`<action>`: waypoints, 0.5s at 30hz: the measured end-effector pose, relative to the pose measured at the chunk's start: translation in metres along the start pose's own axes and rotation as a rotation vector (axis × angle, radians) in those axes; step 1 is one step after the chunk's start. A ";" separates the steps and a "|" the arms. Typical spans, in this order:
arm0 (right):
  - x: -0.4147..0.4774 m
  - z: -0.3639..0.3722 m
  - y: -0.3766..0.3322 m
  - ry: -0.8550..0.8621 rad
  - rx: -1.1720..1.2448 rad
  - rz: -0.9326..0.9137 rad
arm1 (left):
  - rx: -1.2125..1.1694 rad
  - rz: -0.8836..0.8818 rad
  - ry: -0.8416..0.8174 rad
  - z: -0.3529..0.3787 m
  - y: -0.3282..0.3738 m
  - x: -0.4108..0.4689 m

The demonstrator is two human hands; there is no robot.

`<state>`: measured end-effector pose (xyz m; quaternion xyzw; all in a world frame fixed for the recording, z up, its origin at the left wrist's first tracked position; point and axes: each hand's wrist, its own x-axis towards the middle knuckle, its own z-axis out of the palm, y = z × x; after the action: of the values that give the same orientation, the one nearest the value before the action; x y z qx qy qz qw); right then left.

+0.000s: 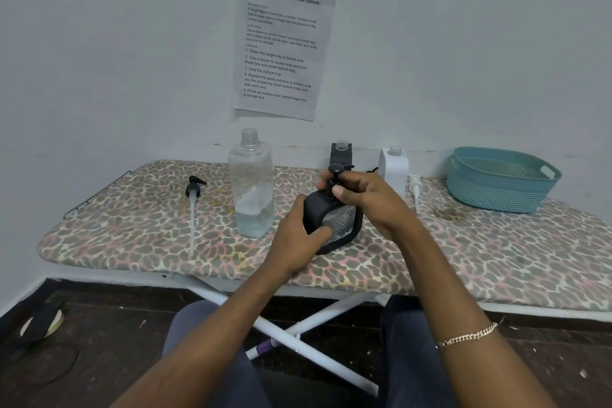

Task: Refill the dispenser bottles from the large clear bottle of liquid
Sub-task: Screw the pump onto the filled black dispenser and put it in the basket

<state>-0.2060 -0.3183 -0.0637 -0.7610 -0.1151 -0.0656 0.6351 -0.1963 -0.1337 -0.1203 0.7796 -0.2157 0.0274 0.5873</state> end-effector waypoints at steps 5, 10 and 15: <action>-0.001 0.011 0.006 0.145 0.067 -0.031 | 0.005 0.008 -0.010 -0.001 0.001 0.000; -0.002 0.020 0.008 0.256 0.083 -0.014 | -0.004 0.001 -0.018 -0.001 0.001 0.000; -0.003 0.034 0.008 0.430 0.015 0.014 | -0.024 0.008 -0.014 0.000 0.002 0.000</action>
<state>-0.2086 -0.2868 -0.0787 -0.7253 0.0277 -0.2215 0.6512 -0.1971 -0.1338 -0.1190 0.7720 -0.2232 0.0218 0.5948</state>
